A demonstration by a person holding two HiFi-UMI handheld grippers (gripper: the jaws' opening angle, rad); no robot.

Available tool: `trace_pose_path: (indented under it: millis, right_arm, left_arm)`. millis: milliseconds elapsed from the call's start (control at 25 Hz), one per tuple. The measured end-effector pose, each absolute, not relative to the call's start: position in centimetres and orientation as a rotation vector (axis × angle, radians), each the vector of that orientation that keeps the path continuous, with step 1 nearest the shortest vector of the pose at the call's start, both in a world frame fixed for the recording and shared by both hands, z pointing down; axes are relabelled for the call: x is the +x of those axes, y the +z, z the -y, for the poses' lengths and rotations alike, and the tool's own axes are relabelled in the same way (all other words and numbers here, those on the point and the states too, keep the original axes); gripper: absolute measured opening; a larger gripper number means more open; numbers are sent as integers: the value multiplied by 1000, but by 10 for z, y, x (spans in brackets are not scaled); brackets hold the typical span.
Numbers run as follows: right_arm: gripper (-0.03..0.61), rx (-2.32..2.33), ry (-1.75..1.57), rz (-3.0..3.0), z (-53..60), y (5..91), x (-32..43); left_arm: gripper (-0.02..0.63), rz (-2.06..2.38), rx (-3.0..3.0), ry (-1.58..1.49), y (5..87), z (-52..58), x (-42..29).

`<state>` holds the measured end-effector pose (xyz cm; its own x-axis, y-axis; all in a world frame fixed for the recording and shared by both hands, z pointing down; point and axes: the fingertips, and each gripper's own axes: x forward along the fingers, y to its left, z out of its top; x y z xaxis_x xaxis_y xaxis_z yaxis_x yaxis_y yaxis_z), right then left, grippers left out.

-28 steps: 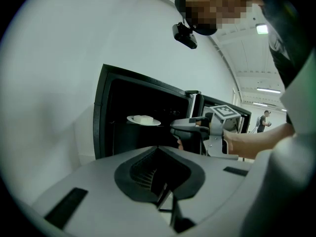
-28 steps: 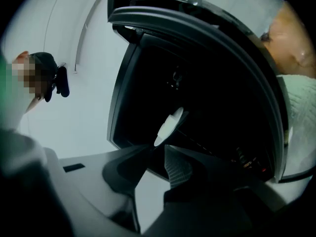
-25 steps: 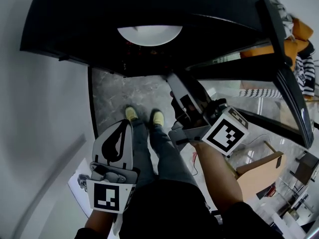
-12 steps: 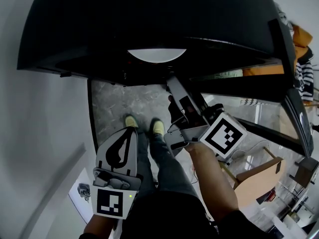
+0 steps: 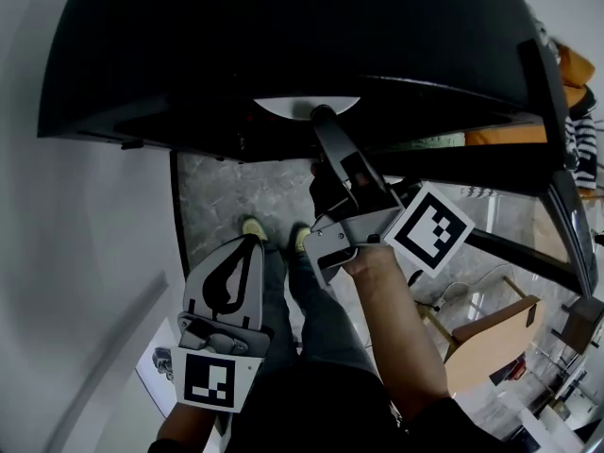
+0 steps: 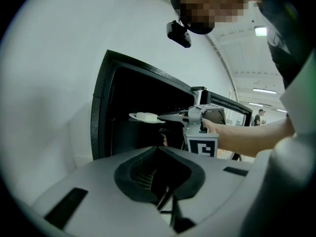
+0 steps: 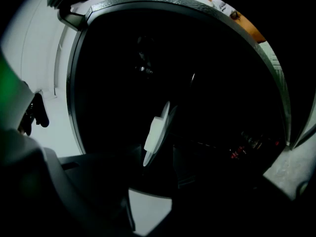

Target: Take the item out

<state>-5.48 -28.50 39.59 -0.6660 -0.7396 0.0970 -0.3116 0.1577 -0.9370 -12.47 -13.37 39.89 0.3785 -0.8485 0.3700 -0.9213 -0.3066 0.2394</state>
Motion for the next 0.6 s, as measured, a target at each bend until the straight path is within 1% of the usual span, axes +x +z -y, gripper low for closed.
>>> trace_pose_path:
  millis: [600]
  right_arm:
    - [193, -1017, -1628, -1862, 303, 408, -61]
  left_arm:
    - [9, 1518, 2233, 260, 401, 127, -132]
